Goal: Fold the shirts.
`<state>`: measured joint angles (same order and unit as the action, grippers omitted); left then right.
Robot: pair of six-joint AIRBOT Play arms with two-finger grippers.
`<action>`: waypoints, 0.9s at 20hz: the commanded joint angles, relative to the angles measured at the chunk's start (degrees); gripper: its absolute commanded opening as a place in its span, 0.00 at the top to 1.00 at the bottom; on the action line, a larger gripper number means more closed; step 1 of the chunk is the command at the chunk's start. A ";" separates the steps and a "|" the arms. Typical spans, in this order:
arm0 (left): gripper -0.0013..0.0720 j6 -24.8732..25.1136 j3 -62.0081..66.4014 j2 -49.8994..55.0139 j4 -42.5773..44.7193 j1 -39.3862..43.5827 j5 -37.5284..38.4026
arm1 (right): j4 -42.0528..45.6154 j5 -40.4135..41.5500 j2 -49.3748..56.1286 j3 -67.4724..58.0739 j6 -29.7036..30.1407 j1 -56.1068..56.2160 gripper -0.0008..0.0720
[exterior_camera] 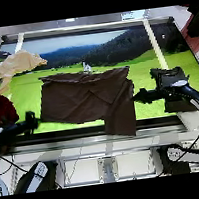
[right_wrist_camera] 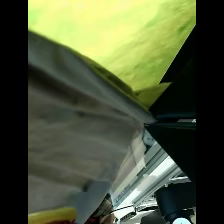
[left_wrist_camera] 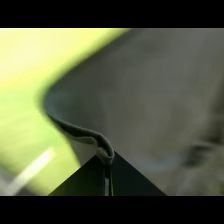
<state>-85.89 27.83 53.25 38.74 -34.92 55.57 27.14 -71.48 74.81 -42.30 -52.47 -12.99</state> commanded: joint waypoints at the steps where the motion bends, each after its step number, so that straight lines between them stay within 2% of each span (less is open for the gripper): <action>1: 0.96 18.91 12.52 -1.27 -20.06 -0.07 7.63 | -1.92 -5.97 -7.19 -5.66 1.27 -2.34 0.95; 2: 0.97 21.59 18.01 -2.23 -23.76 -0.09 10.40 | -1.99 -8.74 -10.73 -8.55 0.72 -4.33 0.95; 4: 0.97 23.37 28.41 -4.61 -27.15 -0.09 13.44 | -2.21 -12.96 -18.29 -14.27 -3.06 -9.18 0.95; 8: 0.97 24.30 48.24 -11.19 -26.25 -0.09 12.41 | -2.71 -14.99 -35.65 -28.33 -7.85 -22.29 0.96; 11: 0.96 24.46 58.29 -14.36 -26.16 -0.09 8.22 | -1.53 -11.43 -44.52 -39.32 -8.24 -28.87 0.96; 13: 0.96 24.17 62.75 -15.58 -22.86 -0.09 1.92 | 4.31 -7.58 -46.77 -46.93 -9.35 -31.12 0.96; 14: 0.97 22.77 63.95 -15.96 -18.88 -0.09 -1.40 | 8.46 -5.75 -46.69 -50.31 -9.94 -31.52 0.96; 16: 0.97 12.31 64.52 -15.63 -3.48 -0.09 -3.72 | 14.36 -1.62 -45.00 -53.13 -12.28 -31.61 0.96; 17: 0.97 7.26 64.41 -14.60 4.00 -0.09 -0.94 | 12.57 -1.77 -43.10 -53.02 -12.28 -31.61 0.96; 18: 0.97 4.39 63.84 -13.00 7.89 -0.07 2.56 | 8.22 -3.30 -40.30 -52.70 -12.26 -31.61 0.96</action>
<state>-71.00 90.08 38.92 30.24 -34.98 56.82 35.07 -76.73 31.90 -91.68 -63.00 -43.51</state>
